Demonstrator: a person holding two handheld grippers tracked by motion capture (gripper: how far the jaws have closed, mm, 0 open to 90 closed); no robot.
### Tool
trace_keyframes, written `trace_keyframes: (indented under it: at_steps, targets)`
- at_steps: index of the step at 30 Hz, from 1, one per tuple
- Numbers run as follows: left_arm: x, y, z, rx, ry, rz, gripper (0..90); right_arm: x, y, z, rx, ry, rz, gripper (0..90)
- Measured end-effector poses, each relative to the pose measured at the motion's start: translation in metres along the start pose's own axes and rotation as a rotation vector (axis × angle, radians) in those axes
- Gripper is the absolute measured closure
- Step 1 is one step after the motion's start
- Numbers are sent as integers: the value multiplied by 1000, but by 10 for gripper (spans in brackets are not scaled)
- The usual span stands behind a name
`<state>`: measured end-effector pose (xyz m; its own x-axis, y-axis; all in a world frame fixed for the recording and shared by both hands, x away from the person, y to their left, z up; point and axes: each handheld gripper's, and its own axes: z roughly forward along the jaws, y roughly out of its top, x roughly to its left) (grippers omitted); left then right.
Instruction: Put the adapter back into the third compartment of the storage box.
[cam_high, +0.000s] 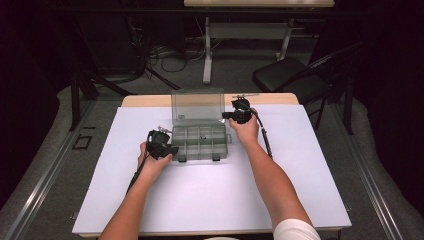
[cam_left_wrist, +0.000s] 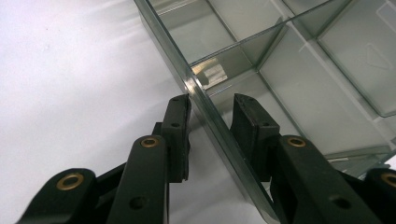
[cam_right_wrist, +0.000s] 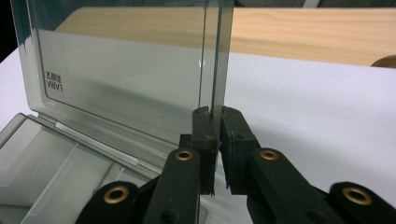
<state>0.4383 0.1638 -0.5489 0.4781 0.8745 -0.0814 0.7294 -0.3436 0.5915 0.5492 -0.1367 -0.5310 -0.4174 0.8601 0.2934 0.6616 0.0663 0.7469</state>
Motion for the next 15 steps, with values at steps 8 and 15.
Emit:
trace_keyframes:
  at_steps: [8, 15]
  targets:
    - [7, 3, -5, -25, -19, -24, 567, 2, -7, -3, -40, -16, 18, 854]
    - [23, 11, -22, -98, -80, -92, 482, 4, -11, -4, -75, -32, 27, 855]
